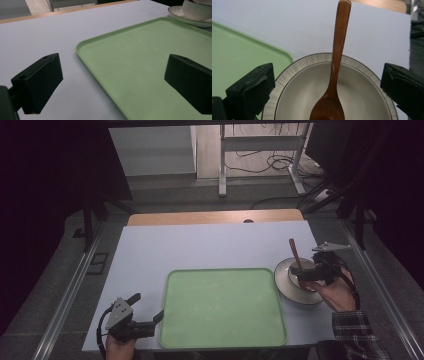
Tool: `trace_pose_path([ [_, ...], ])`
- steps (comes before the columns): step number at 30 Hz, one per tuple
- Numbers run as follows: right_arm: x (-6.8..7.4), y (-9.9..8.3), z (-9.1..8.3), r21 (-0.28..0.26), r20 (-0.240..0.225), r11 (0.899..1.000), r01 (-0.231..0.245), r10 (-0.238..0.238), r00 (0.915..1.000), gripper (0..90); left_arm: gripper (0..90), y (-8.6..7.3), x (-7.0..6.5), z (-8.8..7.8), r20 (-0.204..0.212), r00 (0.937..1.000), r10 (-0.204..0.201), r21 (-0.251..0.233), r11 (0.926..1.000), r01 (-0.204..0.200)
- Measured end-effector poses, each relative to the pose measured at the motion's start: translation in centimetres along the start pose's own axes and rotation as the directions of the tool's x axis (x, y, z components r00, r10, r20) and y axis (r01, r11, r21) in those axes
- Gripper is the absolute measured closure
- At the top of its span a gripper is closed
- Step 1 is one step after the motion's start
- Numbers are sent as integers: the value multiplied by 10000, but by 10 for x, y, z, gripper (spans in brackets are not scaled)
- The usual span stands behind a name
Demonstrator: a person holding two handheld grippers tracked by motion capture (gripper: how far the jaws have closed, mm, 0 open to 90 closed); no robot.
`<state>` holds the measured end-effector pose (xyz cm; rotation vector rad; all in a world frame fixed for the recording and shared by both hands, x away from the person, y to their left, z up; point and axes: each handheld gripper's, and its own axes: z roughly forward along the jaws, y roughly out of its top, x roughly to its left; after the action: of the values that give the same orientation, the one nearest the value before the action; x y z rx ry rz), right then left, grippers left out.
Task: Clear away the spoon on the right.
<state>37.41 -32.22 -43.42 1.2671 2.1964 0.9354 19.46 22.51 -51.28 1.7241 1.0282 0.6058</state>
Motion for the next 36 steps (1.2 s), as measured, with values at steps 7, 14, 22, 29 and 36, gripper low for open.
trace_pose_path([
  [7,-4,11,11,538,210,9984,-174,162,9996,203,14,0,0,0,6,10000,17,11,10000,-17],
  [14,-2,24,23,1129,627,9936,85,-157,9979,390,14,0,-1,0,21,10000,55,19,10000,-55],
  [22,-6,36,36,1104,985,9937,214,-324,9946,482,14,0,-1,1,54,10000,77,87,9999,-77],
  [29,-10,43,46,1367,984,9906,-82,-54,9951,567,14,-1,2,-1,-26,10000,4,28,10000,-4],
  [36,-4,49,52,1596,1156,9870,168,-355,9927,731,14,-1,3,-1,-29,10000,13,31,10000,-13],
])
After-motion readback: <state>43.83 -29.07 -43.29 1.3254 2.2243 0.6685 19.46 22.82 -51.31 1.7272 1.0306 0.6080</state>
